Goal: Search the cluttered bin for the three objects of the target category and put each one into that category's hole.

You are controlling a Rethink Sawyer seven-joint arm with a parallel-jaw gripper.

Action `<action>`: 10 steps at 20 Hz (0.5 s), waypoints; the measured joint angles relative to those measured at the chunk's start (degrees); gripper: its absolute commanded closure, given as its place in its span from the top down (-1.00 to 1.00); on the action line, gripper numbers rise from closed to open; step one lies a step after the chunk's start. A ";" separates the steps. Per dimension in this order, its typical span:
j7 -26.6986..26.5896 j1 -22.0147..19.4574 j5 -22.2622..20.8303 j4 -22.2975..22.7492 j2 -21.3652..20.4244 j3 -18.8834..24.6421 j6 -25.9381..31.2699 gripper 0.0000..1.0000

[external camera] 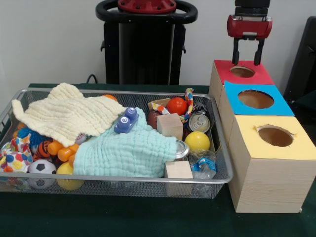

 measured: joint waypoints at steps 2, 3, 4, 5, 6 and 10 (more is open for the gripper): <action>0.00 -0.68 0.00 0.01 -0.19 0.48 1.45 1.00; 0.00 -1.21 0.00 0.00 -0.34 0.84 2.85 1.00; 0.00 -1.76 -0.01 0.02 -0.49 1.16 4.43 1.00; 0.00 -2.73 -0.01 0.02 -0.85 1.65 8.18 1.00; 0.00 -3.15 0.00 0.00 -1.09 1.82 10.09 1.00; 0.00 -4.31 -0.01 0.02 -2.03 2.18 15.56 1.00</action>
